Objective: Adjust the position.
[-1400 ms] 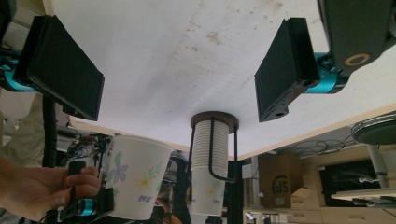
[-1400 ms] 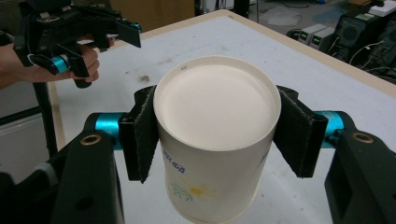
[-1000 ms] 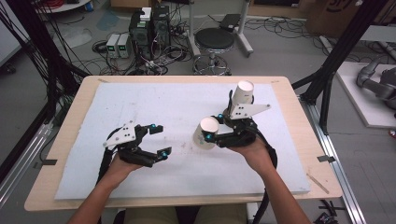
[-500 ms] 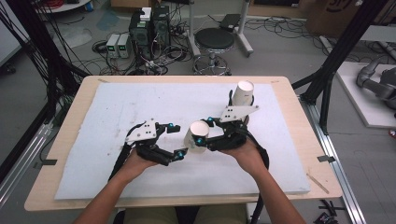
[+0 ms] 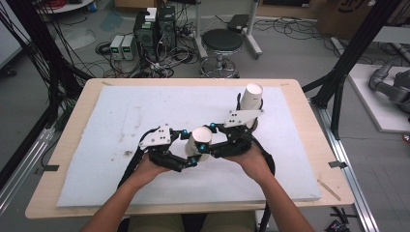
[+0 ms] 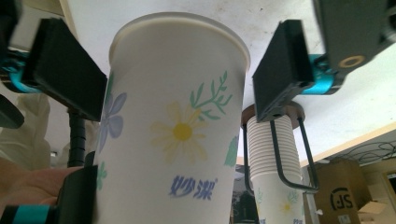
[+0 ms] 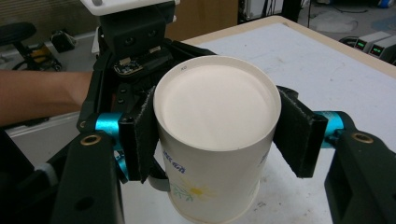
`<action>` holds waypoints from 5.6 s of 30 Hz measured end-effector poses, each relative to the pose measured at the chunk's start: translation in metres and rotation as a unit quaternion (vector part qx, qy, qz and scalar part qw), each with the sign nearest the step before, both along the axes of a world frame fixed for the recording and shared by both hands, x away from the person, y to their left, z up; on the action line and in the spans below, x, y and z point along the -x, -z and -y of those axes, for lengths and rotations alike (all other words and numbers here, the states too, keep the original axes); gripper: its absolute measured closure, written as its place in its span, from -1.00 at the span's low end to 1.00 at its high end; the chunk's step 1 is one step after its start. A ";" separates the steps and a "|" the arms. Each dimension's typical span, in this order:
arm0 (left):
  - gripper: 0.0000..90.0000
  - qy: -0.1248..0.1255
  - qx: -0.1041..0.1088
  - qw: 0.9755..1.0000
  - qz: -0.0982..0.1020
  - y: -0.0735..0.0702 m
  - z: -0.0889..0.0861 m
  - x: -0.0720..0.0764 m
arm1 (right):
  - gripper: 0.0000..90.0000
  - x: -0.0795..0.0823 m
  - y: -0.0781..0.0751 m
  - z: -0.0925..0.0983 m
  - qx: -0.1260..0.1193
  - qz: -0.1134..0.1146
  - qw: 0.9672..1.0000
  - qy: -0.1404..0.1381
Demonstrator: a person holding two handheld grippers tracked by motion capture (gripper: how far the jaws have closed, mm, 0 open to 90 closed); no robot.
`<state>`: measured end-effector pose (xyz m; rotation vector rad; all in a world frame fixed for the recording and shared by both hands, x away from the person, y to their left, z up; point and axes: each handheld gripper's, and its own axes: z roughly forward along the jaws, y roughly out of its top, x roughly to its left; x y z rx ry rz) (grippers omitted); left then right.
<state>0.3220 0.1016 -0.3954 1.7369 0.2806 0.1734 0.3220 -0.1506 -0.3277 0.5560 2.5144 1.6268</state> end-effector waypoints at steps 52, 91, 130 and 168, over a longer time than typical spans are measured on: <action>-0.16 0.060 -0.258 0.964 -0.010 -0.057 0.000 -0.021 | -0.61 -0.005 0.000 0.023 0.091 0.025 0.995 -0.026; -0.62 0.079 -0.204 0.976 -0.025 -0.051 -0.004 -0.017 | -0.17 -0.018 0.004 -0.002 0.164 0.016 0.978 -0.128; -0.62 0.038 -0.044 0.998 -0.011 -0.025 -0.032 -0.006 | -0.17 0.000 0.030 0.047 0.039 0.026 0.996 -0.081; -0.47 0.079 -0.009 0.997 -0.011 -0.005 -0.010 -0.004 | -0.17 -0.005 0.034 0.036 -0.038 0.012 0.993 -0.108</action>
